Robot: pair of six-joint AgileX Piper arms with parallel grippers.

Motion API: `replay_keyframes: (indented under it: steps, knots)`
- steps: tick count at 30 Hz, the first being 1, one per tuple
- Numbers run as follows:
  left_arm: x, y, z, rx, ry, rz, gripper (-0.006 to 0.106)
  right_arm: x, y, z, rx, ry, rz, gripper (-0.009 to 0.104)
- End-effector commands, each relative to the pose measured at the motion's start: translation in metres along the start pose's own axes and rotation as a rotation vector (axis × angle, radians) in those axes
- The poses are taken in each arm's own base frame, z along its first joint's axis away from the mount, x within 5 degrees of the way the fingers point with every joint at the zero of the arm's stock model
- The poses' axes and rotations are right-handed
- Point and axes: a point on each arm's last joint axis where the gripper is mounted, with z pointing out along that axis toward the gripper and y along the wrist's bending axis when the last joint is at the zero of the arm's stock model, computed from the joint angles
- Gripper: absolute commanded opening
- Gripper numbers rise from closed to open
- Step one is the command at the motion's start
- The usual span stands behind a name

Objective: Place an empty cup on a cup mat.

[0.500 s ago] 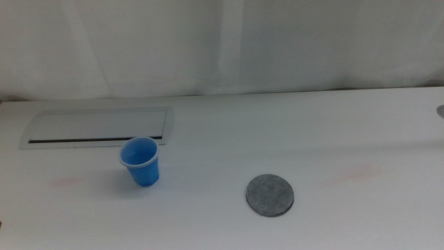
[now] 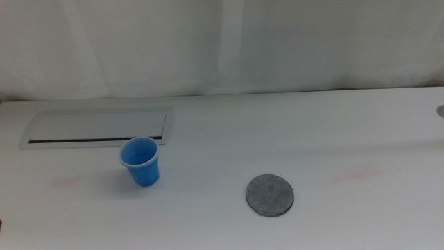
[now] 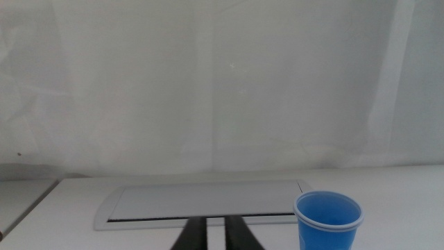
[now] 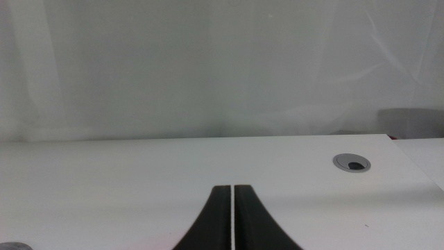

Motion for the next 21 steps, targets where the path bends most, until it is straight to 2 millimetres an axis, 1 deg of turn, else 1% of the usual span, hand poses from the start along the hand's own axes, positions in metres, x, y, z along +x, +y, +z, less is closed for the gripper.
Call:
replay_keyframes:
  steps: [1, 4, 5, 7, 9, 11, 12, 19, 21]
  knots:
    - [0.0109, 0.0002, -0.0001, -0.003, 0.001, -0.017, 0.011, 0.0008, -0.0002, -0.0003, 0.002, -0.008, -0.009, -0.002]
    - [0.0101, 0.0004, -0.0001, -0.005, -0.008, -0.019, 0.022, 0.0008, -0.0002, -0.0003, 0.002, -0.008, -0.009, -0.002]
    - [0.01, 0.0005, -0.0001, -0.006, -0.009, -0.029, 0.029, 0.0008, -0.0002, -0.0003, 0.002, -0.008, -0.009, -0.002]
    - [0.0091, 0.0007, -0.0001, -0.008, -0.019, -0.087, 0.046, 0.0008, -0.0002, -0.0003, 0.002, -0.008, -0.009, -0.002]
    - [0.0083, 0.0009, -0.0001, -0.01, -0.028, -0.101, 0.07, 0.0008, -0.0002, -0.0003, 0.002, -0.008, -0.009, -0.002]
    - [0.011, 0.0002, -0.0001, -0.004, 0.002, -0.091, 0.091, 0.0008, -0.0002, -0.0003, 0.002, -0.008, -0.009, -0.002]
    - [0.0121, -0.0001, -0.0001, -0.001, 0.014, -0.098, 0.093, 0.0008, -0.0002, -0.0003, 0.002, -0.008, -0.009, -0.002]
    - [0.0141, -0.0006, -0.0002, 0.004, 0.037, -0.097, 0.093, 0.0008, -0.0002, -0.0003, 0.002, -0.008, -0.009, -0.002]
    - [0.0098, 0.0006, -0.0001, -0.007, -0.011, -0.103, 0.093, 0.0008, -0.0002, -0.0003, 0.002, -0.008, -0.009, -0.002]
